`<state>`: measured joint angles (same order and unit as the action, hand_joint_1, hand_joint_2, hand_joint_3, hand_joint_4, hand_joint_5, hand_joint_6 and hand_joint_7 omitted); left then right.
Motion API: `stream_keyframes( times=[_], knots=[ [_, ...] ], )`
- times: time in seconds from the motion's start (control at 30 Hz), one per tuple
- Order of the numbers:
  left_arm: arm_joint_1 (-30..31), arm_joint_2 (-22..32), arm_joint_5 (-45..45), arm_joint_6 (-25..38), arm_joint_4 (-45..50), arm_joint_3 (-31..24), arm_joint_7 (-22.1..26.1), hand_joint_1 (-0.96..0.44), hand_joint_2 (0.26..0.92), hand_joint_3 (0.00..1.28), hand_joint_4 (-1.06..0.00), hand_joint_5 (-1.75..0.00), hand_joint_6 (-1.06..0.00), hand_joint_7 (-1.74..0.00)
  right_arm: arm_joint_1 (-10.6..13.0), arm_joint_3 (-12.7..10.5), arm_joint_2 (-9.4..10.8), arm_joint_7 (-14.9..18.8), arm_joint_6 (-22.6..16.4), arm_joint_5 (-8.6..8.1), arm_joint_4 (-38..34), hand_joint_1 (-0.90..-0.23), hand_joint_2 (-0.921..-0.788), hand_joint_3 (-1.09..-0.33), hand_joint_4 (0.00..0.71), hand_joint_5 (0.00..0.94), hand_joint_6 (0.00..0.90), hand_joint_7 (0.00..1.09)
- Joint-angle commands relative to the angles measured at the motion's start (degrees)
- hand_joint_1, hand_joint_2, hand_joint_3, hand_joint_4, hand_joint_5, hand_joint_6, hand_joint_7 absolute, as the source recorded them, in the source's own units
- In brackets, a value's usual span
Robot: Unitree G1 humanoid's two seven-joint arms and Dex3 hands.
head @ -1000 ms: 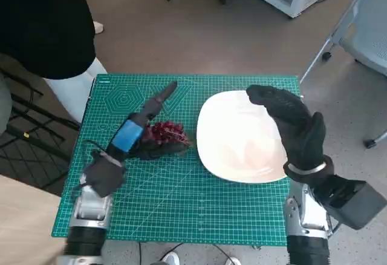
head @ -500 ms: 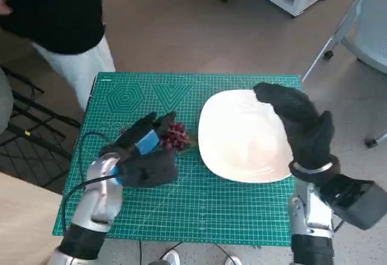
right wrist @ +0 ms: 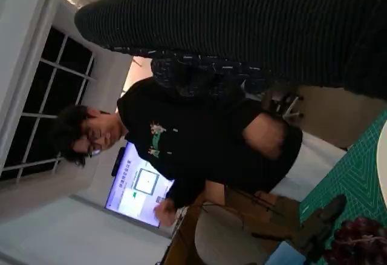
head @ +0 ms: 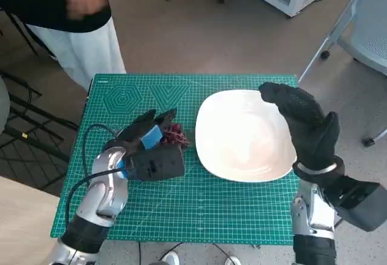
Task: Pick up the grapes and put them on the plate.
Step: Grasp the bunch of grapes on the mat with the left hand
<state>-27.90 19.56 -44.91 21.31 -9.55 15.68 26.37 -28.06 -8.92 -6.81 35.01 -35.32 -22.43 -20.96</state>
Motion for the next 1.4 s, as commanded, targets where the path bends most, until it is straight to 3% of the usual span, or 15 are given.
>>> stream_keyframes(
  times=[0.03,0.5,1.4],
  knots=[
    [-1.74,0.63,0.13,1.14,-1.88,1.07,-0.9,-0.52,0.7,0.0,0.0,0.0,-0.1,-0.01,0.86,-0.27,-0.22,-0.03,0.32,-0.14,-0.8,-0.516,-0.921,-0.576,0.18,0.026,-0.001,0.39],
    [-6.9,-0.1,0.23,2.23,-9.93,4.04,-3.19,-0.54,0.705,0.0,0.0,0.0,-0.1,0.0,1.03,-0.26,0.17,-0.31,0.48,-0.21,-0.66,-0.517,-0.921,-0.573,0.183,0.022,-0.001,0.4],
    [-21.44,-5.69,4.43,-7.37,-47.26,10.05,-10.21,-0.5,0.701,0.0,0.0,0.0,-0.14,-0.02,0.99,-0.23,-0.43,0.05,0.15,0.11,-0.68,-0.501,-0.921,-0.576,0.185,0.015,-0.001,0.4]
  ],
)
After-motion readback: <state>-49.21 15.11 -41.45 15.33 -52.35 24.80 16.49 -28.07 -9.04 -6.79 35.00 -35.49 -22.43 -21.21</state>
